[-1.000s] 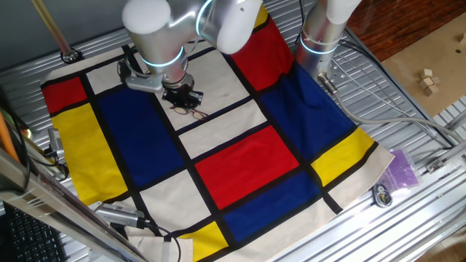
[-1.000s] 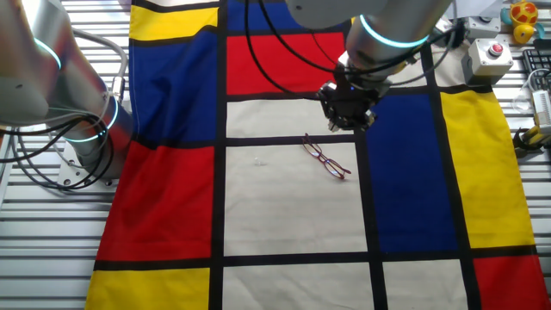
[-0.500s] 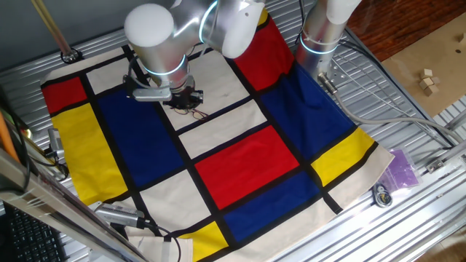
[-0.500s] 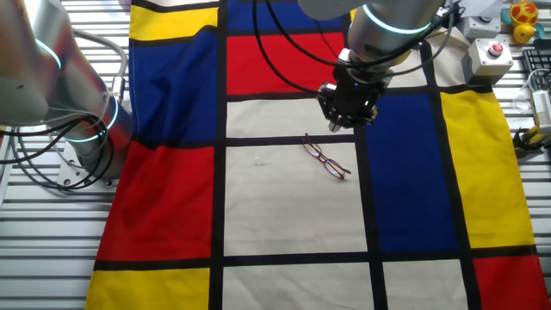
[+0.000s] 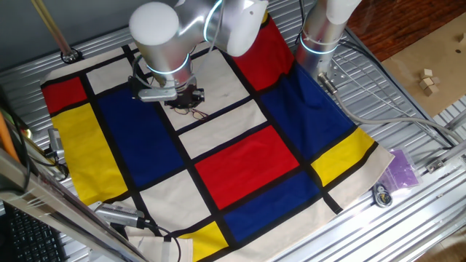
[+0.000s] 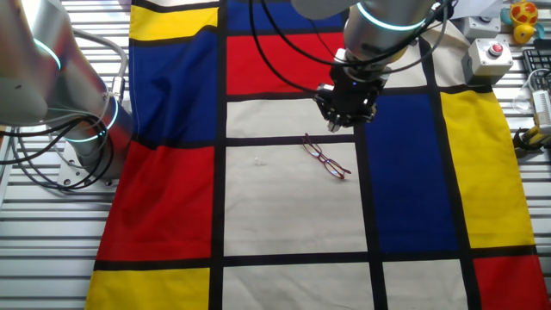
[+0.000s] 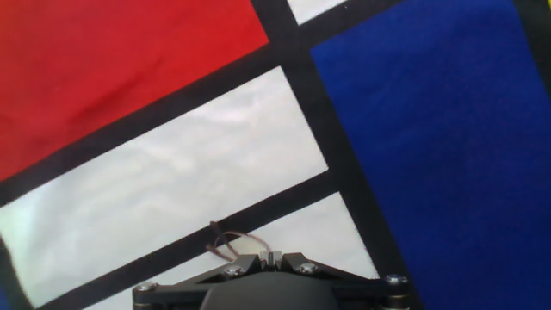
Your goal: Unfold the leg of the glasses (with one hand)
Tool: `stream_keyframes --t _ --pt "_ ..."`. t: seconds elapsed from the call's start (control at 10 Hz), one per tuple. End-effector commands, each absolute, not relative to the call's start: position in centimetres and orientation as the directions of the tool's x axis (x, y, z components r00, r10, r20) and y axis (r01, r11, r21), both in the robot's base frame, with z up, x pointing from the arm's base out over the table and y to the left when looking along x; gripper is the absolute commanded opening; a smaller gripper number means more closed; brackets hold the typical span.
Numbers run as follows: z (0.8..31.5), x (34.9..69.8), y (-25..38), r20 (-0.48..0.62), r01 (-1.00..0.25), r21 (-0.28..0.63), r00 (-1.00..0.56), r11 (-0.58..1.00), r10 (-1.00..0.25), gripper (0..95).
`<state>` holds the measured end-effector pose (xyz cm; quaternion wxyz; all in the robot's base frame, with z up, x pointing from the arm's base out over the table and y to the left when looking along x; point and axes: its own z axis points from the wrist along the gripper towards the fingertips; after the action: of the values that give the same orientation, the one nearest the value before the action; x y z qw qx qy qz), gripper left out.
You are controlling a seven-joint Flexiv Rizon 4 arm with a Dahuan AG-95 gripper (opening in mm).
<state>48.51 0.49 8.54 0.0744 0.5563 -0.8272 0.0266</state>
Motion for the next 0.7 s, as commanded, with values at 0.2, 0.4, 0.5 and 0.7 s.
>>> stream_keyframes --t 0.2,0.4,0.5,0.7 --pt "8.67 48.36 0.38 0.175 -0.963 0.018 -0.261 0.269 -0.949 0.0" --pt "8.67 48.36 0.38 0.18 -0.965 0.017 -0.253 0.26 -0.951 0.0" --pt "8.67 48.36 0.38 0.182 -0.968 0.017 -0.243 0.25 -0.953 0.0" --pt "8.67 48.36 0.38 0.181 -0.973 0.021 -0.221 0.228 -0.958 0.0"
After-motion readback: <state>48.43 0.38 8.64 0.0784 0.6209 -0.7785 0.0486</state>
